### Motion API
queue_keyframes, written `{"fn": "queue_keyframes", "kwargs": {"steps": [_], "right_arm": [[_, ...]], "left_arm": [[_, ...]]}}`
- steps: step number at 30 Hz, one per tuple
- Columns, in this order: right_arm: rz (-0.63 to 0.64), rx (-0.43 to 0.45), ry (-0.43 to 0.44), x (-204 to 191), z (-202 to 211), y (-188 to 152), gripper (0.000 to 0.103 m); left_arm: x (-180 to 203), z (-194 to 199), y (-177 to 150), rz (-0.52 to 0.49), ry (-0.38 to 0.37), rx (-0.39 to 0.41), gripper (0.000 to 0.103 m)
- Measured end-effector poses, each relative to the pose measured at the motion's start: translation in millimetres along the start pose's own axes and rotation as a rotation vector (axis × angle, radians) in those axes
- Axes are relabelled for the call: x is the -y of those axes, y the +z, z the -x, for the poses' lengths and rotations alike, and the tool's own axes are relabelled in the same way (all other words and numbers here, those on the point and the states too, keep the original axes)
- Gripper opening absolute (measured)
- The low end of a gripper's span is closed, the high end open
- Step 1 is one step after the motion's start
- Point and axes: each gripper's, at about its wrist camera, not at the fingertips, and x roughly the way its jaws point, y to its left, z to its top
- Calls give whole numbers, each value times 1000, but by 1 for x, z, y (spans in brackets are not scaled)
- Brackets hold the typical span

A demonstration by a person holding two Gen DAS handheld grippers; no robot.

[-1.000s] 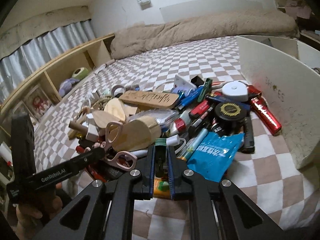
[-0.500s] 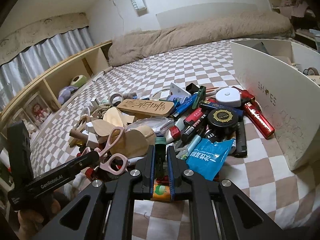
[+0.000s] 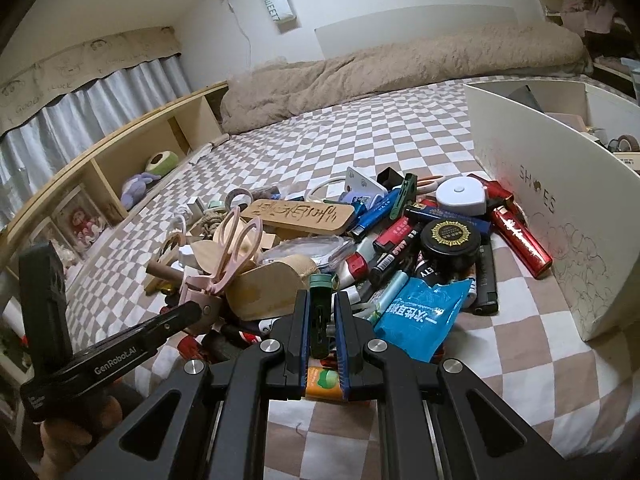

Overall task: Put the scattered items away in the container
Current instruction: 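Close the left tool on the pink scissors handle and lift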

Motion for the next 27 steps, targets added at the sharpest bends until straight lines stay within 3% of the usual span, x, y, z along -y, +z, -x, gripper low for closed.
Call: {"fn": "queue_keyframes", "kwargs": {"steps": [12,16,27], "right_arm": [[-4,14,16,0,5,3,12],[-2,1,17,0,2,2,12],[-1,-14,25,0,0,0,12]], "left_arm": [[4,5,3,-30,-13,37,18],[2,-8,1,-18,-28,-12,19],[15,-27,4,-82,34,-20,25]]}}
